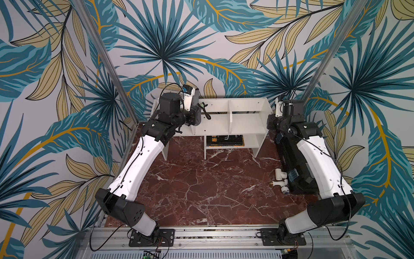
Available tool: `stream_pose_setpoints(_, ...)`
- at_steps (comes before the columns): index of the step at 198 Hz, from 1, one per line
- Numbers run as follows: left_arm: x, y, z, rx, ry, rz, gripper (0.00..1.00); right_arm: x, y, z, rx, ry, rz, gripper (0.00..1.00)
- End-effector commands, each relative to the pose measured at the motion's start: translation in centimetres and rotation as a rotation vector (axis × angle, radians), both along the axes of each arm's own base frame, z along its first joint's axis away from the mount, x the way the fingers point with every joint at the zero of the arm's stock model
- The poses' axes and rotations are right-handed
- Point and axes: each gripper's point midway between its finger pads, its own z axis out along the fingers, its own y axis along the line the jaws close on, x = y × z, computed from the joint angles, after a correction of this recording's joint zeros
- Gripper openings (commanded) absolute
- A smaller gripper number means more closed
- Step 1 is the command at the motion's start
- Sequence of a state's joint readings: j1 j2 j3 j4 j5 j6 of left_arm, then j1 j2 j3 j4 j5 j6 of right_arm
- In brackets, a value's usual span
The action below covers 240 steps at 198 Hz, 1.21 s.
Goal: Wipe the bookshelf clean with a cloth
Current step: Wipe the dust from the shelf.
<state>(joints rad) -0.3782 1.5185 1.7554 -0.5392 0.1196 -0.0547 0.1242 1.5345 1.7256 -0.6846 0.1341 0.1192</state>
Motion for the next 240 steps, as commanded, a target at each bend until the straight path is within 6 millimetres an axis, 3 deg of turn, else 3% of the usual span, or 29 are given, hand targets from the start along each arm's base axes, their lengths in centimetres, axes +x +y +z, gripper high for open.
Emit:
stream_pose_setpoints(1,-1.1,1.9,-0.9,0.033,-0.018,0.069,0.00,0.2,3.9,-2.7,0.170,0.085,0.092,0.00)
stream_pose_setpoints(33,-0.5,7.1,-2.0,0.058,-0.005,0.322,0.00,0.3,4.0,-2.8,0.177,0.088,0.092,0.00)
stream_pose_setpoints(58,1.0,10.9,-4.3,0.005,0.066,0.462,0.00,0.2,3.9,-2.8,0.176,0.086,0.090,0.00)
stream_pose_setpoints(123,4.8,8.1,-8.7,-0.091,0.193,0.382,0.00,-0.2,3.8,-2.8,0.172,0.087,0.092,0.00)
stream_pose_setpoints(169,5.7,6.0,-9.5,-0.101,0.213,0.347,0.00,-0.2,3.9,-2.7,0.173,0.086,0.093,0.00)
stream_pose_setpoints(186,6.5,6.9,-8.6,-0.084,0.183,0.390,0.00,-0.3,3.9,-2.6,0.173,0.085,0.097,0.00)
stream_pose_setpoints(217,7.8,10.6,-6.1,-0.072,0.125,0.542,0.00,-0.5,3.8,-2.5,0.167,0.082,0.098,0.00)
stream_pose_setpoints(240,7.6,11.1,-6.9,-0.043,0.149,0.564,0.00,-0.4,3.9,-2.4,0.171,0.078,0.099,0.00)
